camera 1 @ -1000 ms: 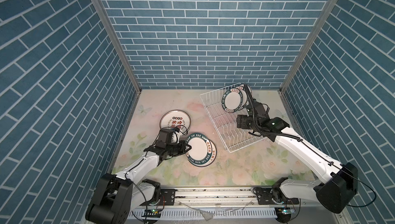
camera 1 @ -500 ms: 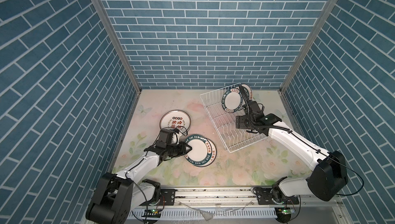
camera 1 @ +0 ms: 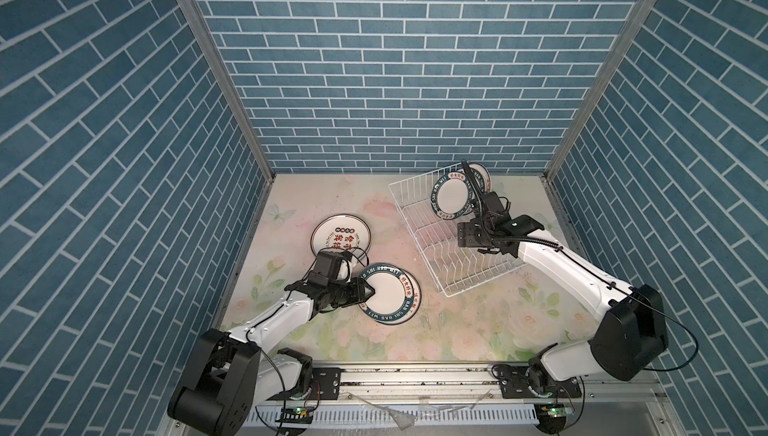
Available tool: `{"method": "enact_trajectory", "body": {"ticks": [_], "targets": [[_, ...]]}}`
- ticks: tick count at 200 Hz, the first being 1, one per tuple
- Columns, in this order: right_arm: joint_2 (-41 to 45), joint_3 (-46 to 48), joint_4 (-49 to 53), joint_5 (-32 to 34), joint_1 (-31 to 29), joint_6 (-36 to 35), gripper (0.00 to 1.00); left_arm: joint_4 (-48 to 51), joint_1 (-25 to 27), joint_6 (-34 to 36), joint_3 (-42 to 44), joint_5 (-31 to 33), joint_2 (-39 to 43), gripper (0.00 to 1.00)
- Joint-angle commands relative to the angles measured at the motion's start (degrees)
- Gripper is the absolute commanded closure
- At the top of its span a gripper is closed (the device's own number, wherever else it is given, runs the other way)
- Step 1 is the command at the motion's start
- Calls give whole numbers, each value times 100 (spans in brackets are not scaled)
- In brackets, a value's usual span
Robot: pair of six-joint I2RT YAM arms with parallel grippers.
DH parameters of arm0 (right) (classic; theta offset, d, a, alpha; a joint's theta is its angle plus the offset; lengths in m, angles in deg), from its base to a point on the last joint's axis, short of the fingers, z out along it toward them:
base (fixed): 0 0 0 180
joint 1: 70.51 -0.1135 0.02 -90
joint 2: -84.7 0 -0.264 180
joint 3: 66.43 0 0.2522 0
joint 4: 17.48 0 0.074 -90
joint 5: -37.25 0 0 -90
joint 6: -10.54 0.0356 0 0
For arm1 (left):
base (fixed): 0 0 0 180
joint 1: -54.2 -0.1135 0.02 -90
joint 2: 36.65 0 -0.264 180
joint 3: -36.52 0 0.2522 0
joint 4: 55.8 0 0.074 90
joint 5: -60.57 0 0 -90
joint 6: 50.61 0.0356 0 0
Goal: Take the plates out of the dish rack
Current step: 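Lower the green-rimmed plate onto the orange-sunburst plate and open the left gripper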
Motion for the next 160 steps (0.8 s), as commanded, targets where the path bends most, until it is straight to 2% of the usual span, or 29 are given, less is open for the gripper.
{"method": "enact_trajectory", "body": {"ticks": [1,11,14,19,116,160], "targets": [[-141,-301,190,55,38,-220,13,359,80,174,-138,376,-72,50],[-196,-328,199,52,39,-246,13,445,119,204,-171,467,-91,46],[-207,-334,200,52,45,-253,13,462,127,213,-186,486,-105,36],[-231,-345,203,44,46,-262,13,505,154,222,-201,525,-98,32],[-357,-365,165,-27,115,-343,13,778,428,322,-381,1002,-32,31],[-368,-349,165,-18,150,-355,13,1033,949,403,-668,1569,-153,30]]}}
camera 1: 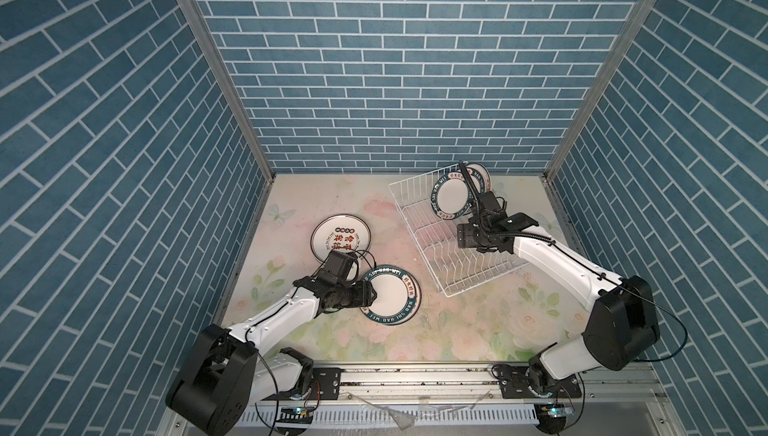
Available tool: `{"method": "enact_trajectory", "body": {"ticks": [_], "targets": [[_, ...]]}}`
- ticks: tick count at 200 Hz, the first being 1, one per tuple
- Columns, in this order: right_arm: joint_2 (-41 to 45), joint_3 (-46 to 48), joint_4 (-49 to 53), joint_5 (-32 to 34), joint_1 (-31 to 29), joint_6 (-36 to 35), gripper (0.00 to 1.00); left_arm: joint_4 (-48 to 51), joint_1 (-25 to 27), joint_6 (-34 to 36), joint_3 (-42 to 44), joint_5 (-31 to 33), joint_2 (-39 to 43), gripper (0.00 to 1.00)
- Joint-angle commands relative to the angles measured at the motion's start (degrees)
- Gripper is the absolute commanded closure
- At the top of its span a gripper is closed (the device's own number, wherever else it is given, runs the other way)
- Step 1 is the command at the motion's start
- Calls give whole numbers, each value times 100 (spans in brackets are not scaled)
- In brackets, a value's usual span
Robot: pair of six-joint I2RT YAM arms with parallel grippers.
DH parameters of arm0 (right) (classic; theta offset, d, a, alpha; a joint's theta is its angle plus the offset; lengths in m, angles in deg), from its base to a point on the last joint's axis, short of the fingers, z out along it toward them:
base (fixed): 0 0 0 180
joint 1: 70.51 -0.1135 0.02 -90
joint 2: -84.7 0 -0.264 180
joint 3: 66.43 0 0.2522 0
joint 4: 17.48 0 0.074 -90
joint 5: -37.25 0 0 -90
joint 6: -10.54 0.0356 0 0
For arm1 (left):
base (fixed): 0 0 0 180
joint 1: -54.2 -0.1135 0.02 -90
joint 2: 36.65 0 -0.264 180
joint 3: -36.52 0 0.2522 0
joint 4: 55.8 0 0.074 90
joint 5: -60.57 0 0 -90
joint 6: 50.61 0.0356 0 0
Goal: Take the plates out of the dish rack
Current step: 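Lower the green-rimmed plate onto the orange-sunburst plate and open the left gripper, then grasp the next green-rimmed rack plate with the right gripper while the left gripper draws back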
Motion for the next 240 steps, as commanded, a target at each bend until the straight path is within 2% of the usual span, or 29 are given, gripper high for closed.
{"method": "enact_trajectory", "body": {"ticks": [1,51,90,96,100,104,150,157,206,240], "targets": [[-80,-318,145,8,42,-192,13,275,274,138,-270,432,-74,29],[-249,-430,198,47,138,-246,13,498,623,214,-490,863,-215,24],[-426,-563,-34,-5,233,-384,13,681,649,191,-533,1189,-141,23],[-470,-600,-101,-39,251,-410,13,706,653,167,-516,1273,-60,21],[-499,-625,-138,-57,268,-435,14,724,648,158,-510,1317,-5,14],[-543,-659,-186,-98,277,-474,14,741,651,171,-503,1356,53,11],[-1138,-1165,-984,-102,347,-931,16,1002,648,137,-448,1936,683,5],[-1273,-1291,-1057,44,358,-942,16,1035,655,134,-443,2010,756,1],[-2192,-2189,-1488,543,499,-896,19,1189,644,53,-416,2413,1326,1],[-2604,-2706,-1452,582,608,-828,21,1307,640,-17,-370,2634,1693,1]]}}
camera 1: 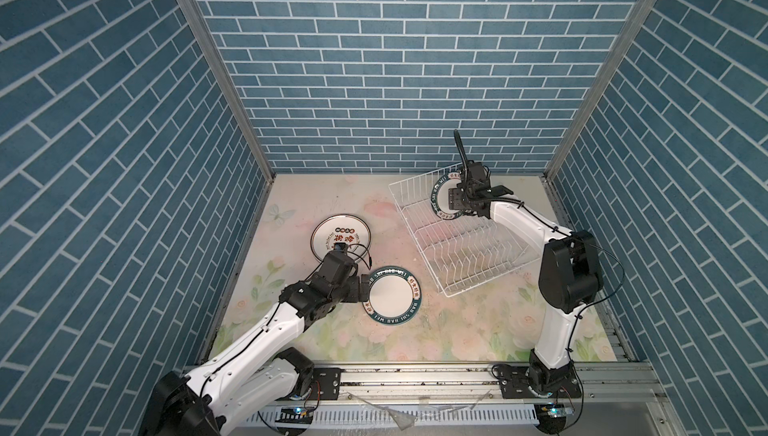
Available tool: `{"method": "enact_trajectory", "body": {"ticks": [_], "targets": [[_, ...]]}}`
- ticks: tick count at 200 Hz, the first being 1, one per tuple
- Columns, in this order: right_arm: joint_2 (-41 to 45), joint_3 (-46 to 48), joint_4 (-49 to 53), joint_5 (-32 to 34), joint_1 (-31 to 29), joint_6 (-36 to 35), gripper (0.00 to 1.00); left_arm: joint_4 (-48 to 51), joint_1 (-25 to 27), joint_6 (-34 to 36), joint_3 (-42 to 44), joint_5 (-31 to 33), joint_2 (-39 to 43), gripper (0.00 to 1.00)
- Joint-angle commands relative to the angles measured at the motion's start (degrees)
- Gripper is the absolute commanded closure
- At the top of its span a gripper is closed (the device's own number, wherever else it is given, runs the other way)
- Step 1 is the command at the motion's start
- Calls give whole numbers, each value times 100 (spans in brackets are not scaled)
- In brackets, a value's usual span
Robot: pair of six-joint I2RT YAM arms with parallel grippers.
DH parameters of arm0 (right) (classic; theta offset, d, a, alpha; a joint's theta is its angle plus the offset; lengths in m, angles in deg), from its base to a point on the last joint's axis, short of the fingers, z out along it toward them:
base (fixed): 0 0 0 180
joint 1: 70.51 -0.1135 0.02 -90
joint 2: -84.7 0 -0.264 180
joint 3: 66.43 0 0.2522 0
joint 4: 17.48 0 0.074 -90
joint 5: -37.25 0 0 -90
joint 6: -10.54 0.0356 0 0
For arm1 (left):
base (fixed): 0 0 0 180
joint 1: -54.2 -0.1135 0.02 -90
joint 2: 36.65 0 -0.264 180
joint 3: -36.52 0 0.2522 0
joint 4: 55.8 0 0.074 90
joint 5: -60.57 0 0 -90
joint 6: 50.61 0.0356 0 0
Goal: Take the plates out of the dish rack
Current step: 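Grasp the next green-rimmed rack plate with the right gripper while the left gripper draws back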
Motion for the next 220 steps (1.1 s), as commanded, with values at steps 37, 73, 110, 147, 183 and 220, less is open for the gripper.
{"method": "enact_trajectory", "body": {"ticks": [37,73,110,147,183,220], "targets": [[-471,-793,-1,203,173,-107,22,249,19,-176,94,459,568,1],[-713,-949,-62,-363,406,-72,26,187,20,-482,240,585,881,1],[-908,-935,-389,-1091,648,-133,33,229,19,-805,316,786,1141,1],[-1035,-945,-608,-1716,758,-238,43,322,19,-791,213,745,1116,1],[-1117,-886,-760,-2258,836,-241,55,586,21,-582,17,888,1195,1],[-1127,-809,-851,-2443,847,-355,65,562,23,-266,91,803,1507,1]]}}
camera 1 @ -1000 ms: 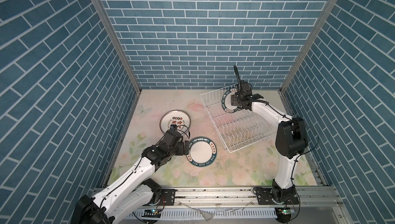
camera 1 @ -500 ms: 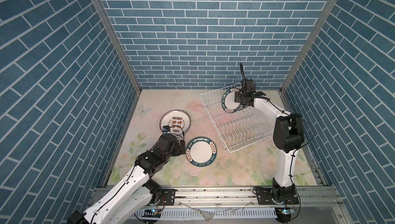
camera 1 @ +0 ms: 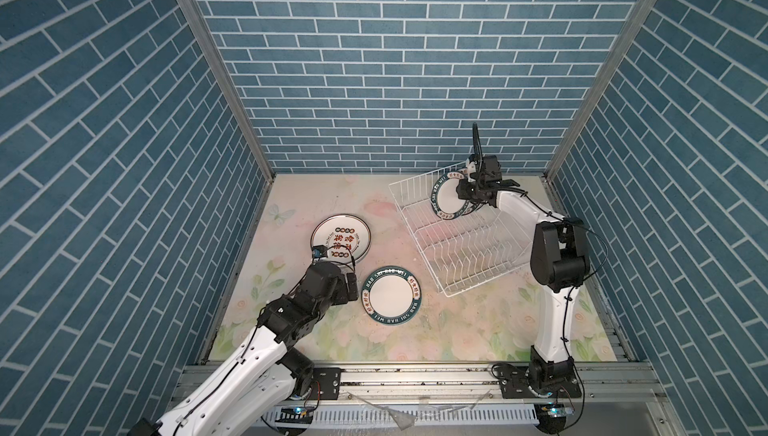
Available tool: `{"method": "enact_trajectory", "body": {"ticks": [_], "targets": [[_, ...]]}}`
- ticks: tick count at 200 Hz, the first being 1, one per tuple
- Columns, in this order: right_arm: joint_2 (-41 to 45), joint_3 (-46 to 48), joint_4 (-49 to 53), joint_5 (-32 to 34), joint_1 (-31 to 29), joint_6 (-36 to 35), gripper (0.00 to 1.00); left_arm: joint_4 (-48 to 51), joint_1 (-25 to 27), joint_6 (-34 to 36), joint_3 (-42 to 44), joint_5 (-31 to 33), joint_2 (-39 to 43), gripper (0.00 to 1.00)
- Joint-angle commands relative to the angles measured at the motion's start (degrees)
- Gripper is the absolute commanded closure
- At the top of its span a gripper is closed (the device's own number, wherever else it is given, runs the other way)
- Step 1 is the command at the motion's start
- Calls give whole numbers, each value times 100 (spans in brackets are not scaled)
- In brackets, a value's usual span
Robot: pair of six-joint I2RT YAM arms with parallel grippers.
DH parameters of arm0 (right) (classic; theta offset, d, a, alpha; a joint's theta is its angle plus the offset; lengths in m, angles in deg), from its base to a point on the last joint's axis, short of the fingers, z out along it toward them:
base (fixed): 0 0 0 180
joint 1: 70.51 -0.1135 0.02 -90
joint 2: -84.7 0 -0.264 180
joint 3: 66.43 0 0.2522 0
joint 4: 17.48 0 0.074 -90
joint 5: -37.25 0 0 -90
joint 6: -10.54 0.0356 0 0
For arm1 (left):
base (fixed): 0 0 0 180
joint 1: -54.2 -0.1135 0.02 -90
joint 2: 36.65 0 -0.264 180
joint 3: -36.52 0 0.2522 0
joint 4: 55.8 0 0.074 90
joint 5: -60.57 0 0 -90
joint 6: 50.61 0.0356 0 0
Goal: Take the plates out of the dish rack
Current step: 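Grasp the next green-rimmed rack plate with the right gripper while the left gripper draws back, then lift the green-rimmed plate out of the rack with the right gripper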
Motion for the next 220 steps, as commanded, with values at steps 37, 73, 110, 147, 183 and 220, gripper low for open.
{"method": "enact_trajectory", "body": {"ticks": [37,73,110,147,183,220], "targets": [[-25,18,-164,-475,25,-339,74,164,20,332,-3,139,531,1],[160,219,-189,-753,27,-520,75,198,28,157,35,324,549,1],[297,347,-167,-668,27,-684,81,275,25,27,-11,492,403,1],[622,738,-445,-600,8,-1022,94,184,26,-92,28,500,120,1],[976,993,-517,-530,-16,-1416,100,186,27,-191,-22,620,-110,1],[1613,1331,-885,-411,-77,-1694,100,6,20,-174,179,741,194,1]]}}
